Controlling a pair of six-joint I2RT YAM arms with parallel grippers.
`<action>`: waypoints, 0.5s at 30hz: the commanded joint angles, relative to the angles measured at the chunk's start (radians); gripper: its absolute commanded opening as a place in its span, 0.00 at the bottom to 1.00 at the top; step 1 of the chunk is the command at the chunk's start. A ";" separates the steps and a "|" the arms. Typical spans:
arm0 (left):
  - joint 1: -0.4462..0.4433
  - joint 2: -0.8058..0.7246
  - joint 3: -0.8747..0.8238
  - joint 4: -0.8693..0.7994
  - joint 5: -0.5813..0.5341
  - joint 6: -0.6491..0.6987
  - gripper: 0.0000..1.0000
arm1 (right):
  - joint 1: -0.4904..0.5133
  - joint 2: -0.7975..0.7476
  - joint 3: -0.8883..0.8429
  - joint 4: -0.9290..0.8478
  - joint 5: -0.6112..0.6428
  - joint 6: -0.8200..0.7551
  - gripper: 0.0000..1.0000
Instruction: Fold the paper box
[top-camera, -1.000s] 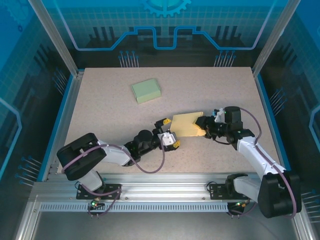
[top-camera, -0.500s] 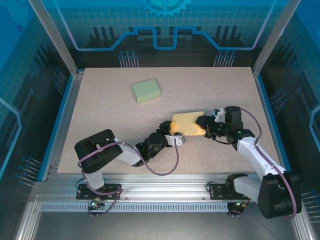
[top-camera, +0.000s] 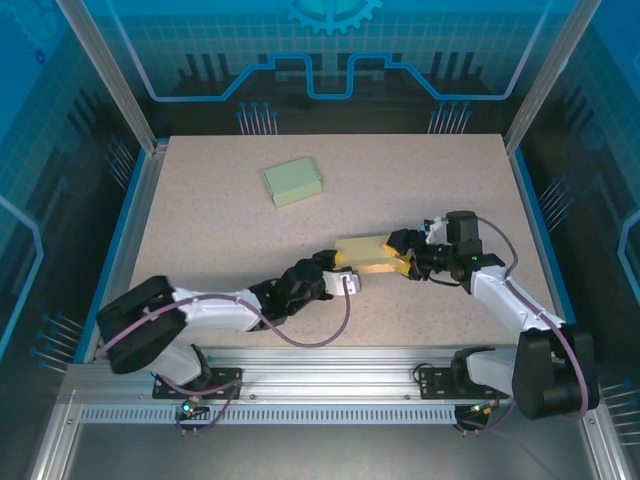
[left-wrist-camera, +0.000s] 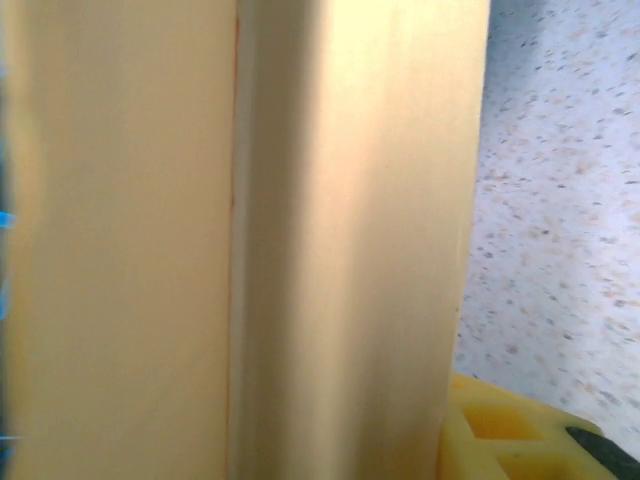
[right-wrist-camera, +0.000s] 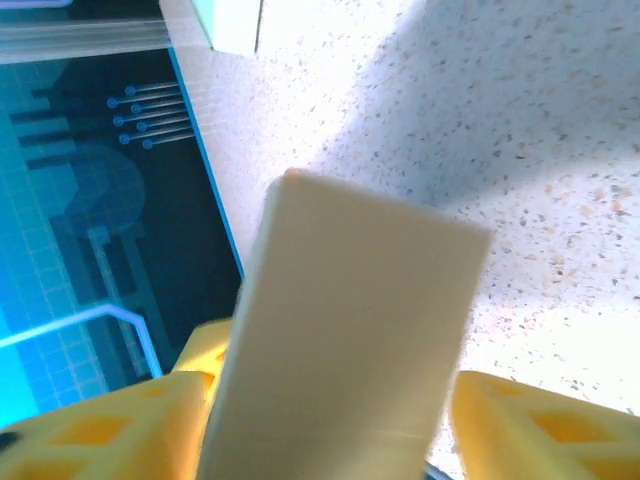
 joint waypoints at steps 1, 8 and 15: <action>0.041 -0.107 0.122 -0.473 0.152 -0.165 0.28 | -0.039 0.021 0.043 -0.047 0.004 -0.067 0.86; 0.102 -0.123 0.307 -0.998 0.336 -0.254 0.30 | -0.091 -0.022 0.131 -0.237 0.101 -0.229 1.00; 0.163 0.006 0.430 -1.199 0.417 -0.261 0.32 | -0.070 -0.072 0.199 -0.433 0.305 -0.434 1.00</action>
